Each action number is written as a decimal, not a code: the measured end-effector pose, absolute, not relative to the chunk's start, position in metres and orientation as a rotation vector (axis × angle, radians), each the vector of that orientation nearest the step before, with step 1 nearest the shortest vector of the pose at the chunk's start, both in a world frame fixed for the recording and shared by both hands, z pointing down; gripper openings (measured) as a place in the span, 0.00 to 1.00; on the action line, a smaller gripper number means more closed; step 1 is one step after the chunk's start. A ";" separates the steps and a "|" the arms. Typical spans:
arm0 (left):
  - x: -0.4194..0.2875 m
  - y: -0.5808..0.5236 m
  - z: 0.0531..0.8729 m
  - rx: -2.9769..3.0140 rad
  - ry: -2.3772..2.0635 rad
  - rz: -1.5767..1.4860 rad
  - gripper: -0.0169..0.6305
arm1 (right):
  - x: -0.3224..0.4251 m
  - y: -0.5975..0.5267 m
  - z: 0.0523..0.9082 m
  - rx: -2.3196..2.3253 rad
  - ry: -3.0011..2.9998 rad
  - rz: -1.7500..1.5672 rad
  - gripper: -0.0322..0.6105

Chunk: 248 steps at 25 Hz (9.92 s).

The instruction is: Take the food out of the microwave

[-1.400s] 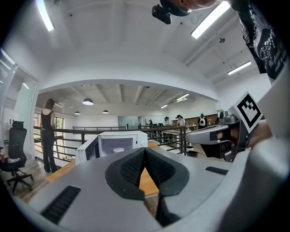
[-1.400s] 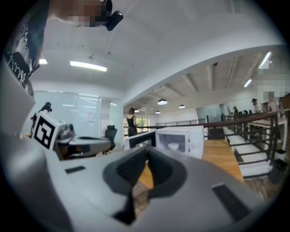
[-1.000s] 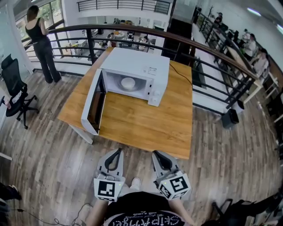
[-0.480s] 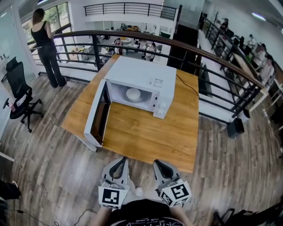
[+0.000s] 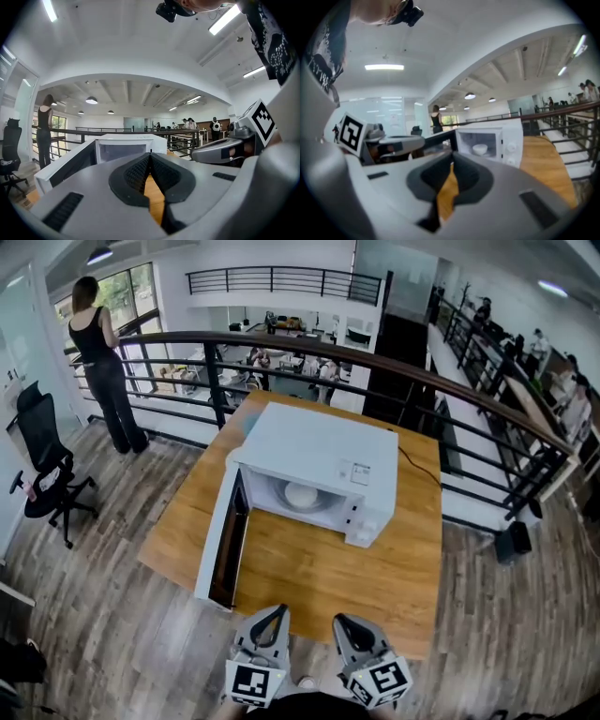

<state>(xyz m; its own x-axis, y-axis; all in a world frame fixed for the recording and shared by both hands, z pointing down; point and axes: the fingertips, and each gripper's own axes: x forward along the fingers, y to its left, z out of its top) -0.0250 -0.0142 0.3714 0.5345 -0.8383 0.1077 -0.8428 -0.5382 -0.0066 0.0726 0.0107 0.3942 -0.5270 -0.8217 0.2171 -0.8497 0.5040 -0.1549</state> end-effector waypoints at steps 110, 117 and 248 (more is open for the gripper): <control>-0.013 -0.351 0.571 2.739 -0.946 1.193 0.48 | 0.048 -0.316 0.542 1.325 -2.175 0.201 0.38; -0.008 -0.357 0.579 2.775 -0.901 1.312 0.50 | 0.053 -0.323 0.559 1.371 -2.036 0.232 0.39; 0.000 -0.101 0.638 2.639 -1.080 0.980 0.43 | 0.048 -0.094 0.625 1.200 -2.154 0.223 0.36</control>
